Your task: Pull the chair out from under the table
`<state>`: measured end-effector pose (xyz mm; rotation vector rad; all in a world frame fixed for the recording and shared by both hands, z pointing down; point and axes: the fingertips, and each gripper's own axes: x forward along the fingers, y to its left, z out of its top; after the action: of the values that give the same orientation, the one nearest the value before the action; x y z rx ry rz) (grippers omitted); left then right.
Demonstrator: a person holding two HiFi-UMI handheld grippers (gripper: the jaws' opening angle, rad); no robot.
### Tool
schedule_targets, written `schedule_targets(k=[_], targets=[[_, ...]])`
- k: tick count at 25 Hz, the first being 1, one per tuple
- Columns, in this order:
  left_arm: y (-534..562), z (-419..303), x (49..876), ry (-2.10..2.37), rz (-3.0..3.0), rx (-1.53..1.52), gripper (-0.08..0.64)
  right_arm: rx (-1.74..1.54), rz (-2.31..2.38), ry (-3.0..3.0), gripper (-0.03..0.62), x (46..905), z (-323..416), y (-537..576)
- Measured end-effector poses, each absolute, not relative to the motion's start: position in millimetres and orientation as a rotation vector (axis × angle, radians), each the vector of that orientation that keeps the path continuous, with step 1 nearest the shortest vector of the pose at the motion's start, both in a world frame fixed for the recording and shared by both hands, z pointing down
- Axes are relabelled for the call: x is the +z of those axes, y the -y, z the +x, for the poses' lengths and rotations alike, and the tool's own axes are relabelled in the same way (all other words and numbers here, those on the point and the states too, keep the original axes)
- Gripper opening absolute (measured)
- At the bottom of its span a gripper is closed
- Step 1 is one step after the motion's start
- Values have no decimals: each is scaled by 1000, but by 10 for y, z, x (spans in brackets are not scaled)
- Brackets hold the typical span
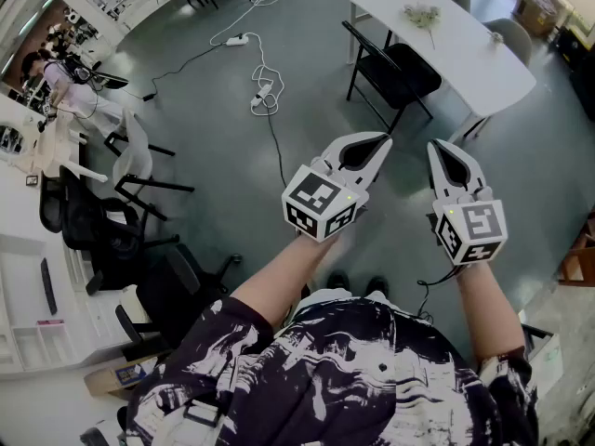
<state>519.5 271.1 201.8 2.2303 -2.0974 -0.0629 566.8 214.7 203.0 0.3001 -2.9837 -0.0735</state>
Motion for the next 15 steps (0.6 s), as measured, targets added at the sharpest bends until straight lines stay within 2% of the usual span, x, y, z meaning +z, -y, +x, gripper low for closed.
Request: schedule_targets(k=[14, 15], targets=[[-2639, 5275, 1983, 2021, 2331, -93, 17, 0, 252, 3064, 6, 1984, 5644, -2058], [-2647, 5279, 1957, 1999, 2360, -119, 210, 19, 229, 3086, 190, 1971, 5633, -2047]])
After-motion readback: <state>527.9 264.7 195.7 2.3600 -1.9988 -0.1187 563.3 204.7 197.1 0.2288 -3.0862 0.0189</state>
